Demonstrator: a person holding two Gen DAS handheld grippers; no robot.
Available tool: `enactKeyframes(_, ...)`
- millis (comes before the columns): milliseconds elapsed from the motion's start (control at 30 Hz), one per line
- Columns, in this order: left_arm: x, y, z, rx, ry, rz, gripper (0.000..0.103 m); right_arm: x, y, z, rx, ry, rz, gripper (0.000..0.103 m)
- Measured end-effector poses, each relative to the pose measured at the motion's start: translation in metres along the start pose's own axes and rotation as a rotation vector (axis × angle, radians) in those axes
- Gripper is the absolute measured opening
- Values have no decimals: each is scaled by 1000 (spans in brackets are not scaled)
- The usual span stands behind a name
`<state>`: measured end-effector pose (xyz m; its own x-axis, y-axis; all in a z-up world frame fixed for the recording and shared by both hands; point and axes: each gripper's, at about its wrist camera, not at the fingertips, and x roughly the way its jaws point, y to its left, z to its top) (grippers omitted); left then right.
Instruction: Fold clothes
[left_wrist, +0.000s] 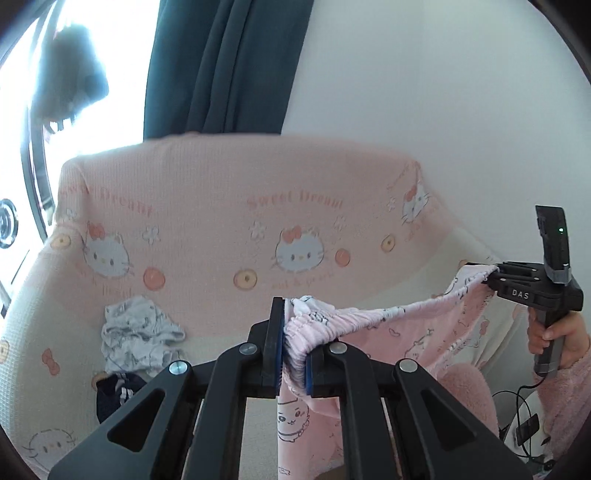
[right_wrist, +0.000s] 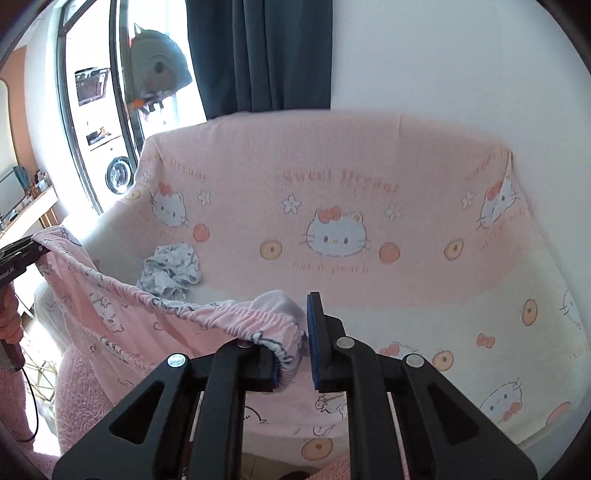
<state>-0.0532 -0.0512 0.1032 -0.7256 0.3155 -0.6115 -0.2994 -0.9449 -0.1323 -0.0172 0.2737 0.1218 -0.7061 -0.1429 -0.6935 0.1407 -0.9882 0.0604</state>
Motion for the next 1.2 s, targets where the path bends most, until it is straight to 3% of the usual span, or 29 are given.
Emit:
enactKeyframes(67, 19, 5, 11, -10, 13, 22, 9, 28, -9, 7, 4, 59, 3, 10)
enactKeyframes(133, 9, 1, 30, 2, -51, 17, 9, 32, -11, 23, -5, 39, -12, 10)
enactKeyframes(267, -45, -8, 63, 33, -224, 0, 9, -20, -7, 66, -32, -173, -49, 10)
enactKeyframes(367, -54, -12, 52, 47, -218, 15, 9, -50, -2, 68, -27, -266, -56, 11)
enactKeyframes(467, -24, -9, 3, 46, -97, 51, 9, -67, 4, 59, -22, -320, -52, 12)
enactKeyframes(533, 13, 1, -41, 2, 41, 46, 9, -45, 9, 28, -22, -262, -46, 12)
enactKeyframes(633, 81, 23, -120, -129, 300, 8, 9, 20, 14, -40, 3, -91, -22, 12)
enactKeyframes(733, 135, 32, -179, -152, 479, 28, 9, 97, 10, -112, 60, 137, -4, 10)
enactKeyframes(833, 173, 30, -227, -127, 625, 52, 11, 142, 6, -156, 101, 272, -3, 10)
enactKeyframes(967, 174, 13, -242, 16, 634, 103, 20, 155, 9, -172, 102, 312, 18, 10)
enactKeyframes(1033, 168, 2, -244, 95, 611, 102, 41, 161, 10, -180, 102, 331, 28, 10)
enactKeyframes(1067, 165, -3, -243, 122, 596, 87, 46, 164, 10, -184, 103, 341, 34, 10)
enactKeyframes(1200, 156, -25, -225, 219, 517, 10, 49, 163, 9, -185, 121, 340, 66, 10)
